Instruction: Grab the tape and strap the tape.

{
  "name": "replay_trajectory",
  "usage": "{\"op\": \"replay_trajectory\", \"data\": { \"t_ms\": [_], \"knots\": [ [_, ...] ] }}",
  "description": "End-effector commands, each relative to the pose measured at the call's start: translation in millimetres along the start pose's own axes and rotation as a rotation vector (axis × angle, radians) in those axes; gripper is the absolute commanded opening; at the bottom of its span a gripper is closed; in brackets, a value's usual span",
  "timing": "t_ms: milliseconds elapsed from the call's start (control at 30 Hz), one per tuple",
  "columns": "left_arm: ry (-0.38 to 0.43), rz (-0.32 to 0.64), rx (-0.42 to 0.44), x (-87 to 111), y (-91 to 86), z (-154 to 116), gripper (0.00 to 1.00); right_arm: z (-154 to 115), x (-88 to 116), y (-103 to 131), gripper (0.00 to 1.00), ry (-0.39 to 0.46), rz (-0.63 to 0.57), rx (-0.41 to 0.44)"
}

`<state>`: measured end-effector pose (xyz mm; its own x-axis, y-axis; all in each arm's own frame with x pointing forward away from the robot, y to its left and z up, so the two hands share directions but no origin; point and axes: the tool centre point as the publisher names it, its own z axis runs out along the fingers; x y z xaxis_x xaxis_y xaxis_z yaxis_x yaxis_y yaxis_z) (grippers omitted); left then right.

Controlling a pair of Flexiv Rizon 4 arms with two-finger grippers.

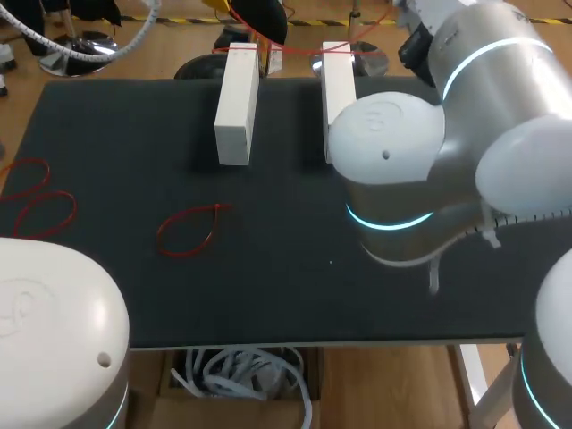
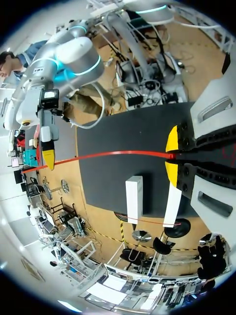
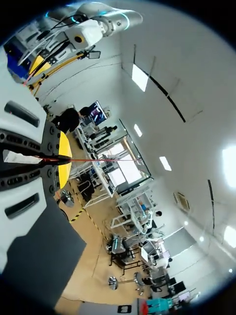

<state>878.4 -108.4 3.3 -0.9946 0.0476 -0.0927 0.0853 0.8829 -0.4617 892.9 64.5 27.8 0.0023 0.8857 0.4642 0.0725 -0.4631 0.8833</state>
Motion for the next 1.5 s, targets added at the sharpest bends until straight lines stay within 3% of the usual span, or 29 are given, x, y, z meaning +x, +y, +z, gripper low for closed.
{"op": "replay_trajectory", "data": {
  "t_ms": [33,233,1333,1500],
  "knots": [
    [0.001,-0.002,-0.004,0.0,-0.4,-1.0,0.0,-2.4,7.7,7.6,0.0,0.128,-0.817,0.074],
    [0.001,-0.002,-0.004,0.0,-0.4,-1.0,0.0,-3.2,6.7,5.3,0.0,0.172,-0.957,0.088],
    [0.001,-0.002,-0.004,0.0,-0.4,-1.0,0.0,-3.5,5.8,3.0,0.0,0.19,-0.958,0.114],
    [0.001,-0.002,-0.004,0.0,-0.4,-1.0,0.0,3.8,20.8,-6.8,0.0,0.132,-1.119,0.155]
  ]
}}
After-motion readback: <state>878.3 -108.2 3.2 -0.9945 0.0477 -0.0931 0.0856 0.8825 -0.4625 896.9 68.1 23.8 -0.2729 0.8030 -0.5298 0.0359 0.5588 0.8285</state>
